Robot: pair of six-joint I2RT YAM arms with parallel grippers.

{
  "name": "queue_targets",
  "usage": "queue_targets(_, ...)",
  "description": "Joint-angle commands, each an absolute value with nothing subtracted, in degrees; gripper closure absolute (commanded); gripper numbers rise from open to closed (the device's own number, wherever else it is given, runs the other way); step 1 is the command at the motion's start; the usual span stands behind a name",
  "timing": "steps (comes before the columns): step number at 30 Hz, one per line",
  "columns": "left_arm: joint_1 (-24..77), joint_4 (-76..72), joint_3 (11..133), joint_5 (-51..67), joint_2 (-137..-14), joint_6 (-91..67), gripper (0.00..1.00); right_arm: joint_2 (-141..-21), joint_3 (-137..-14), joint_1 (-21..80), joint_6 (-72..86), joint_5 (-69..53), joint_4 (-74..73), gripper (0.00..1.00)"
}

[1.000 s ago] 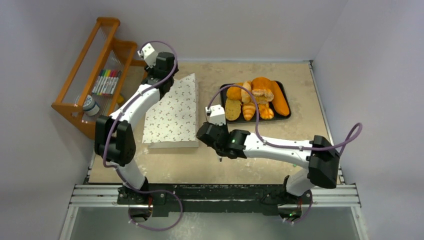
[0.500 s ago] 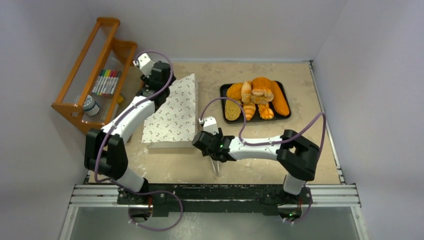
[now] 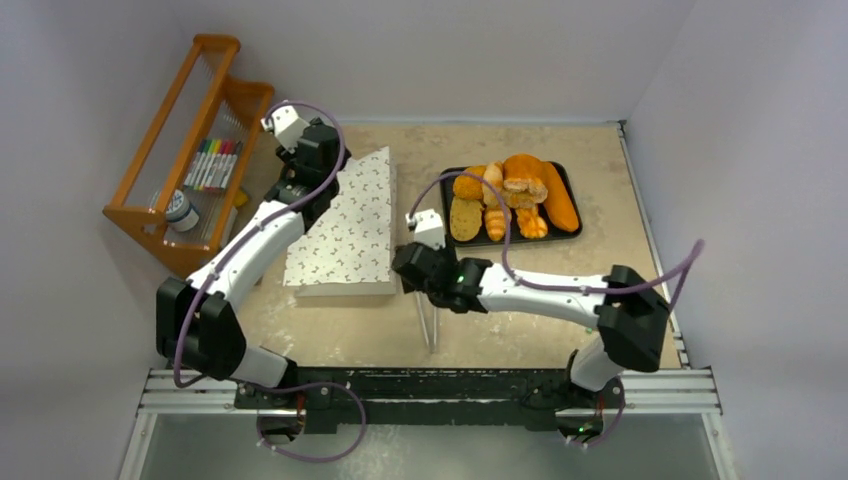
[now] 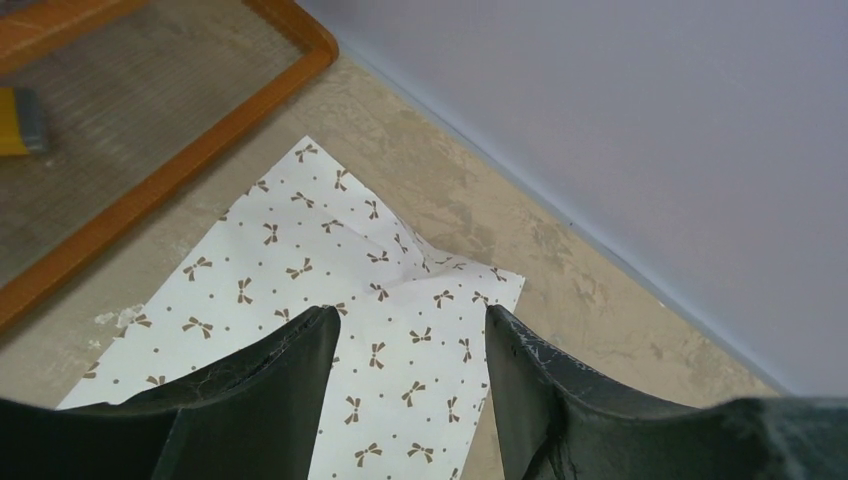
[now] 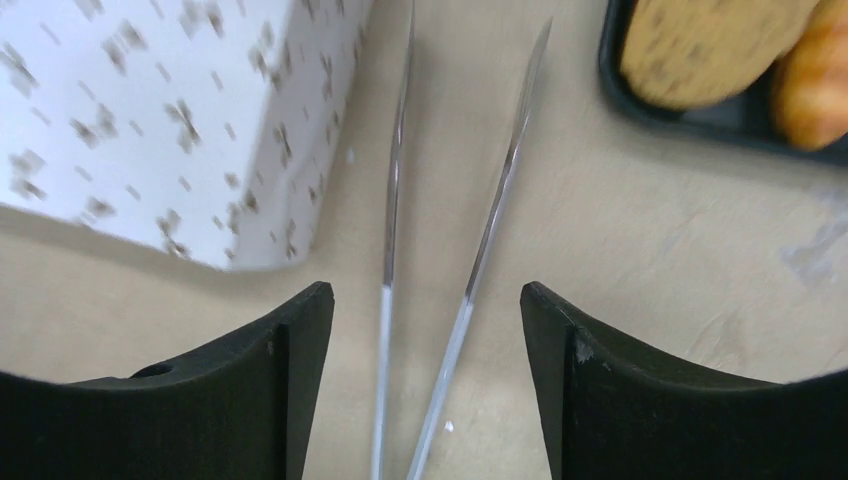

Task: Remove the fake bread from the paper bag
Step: Place the clamp at the center of the board, then reset both arms

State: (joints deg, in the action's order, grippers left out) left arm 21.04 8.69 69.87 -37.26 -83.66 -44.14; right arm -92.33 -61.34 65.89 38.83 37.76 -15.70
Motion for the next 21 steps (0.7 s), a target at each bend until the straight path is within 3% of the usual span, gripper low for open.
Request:
queue_targets(1, 22.03, 8.34, 73.02, -42.44, -79.89, -38.87, 0.43, -85.90, -68.75, 59.07, 29.08, 42.83, -13.48, 0.29)
queue_targets(9, 23.79, 6.82, 74.47, -48.16, -76.42, -31.73, 0.43, -83.03, -77.52, 37.50, 10.72, 40.74, -1.13, 0.28)
queue_targets(13, 24.02, 3.76, 71.67, -50.60, -75.67, -29.20, 0.43, -80.64, -73.16, 26.36, 1.59, 43.45, 16.97, 0.18)
queue_targets(21, 24.00, -4.58, 63.78, -56.54, -72.78, -20.83, 0.43, -80.64, -70.84, 3.04, 7.61, 36.61, 18.88, 0.10)
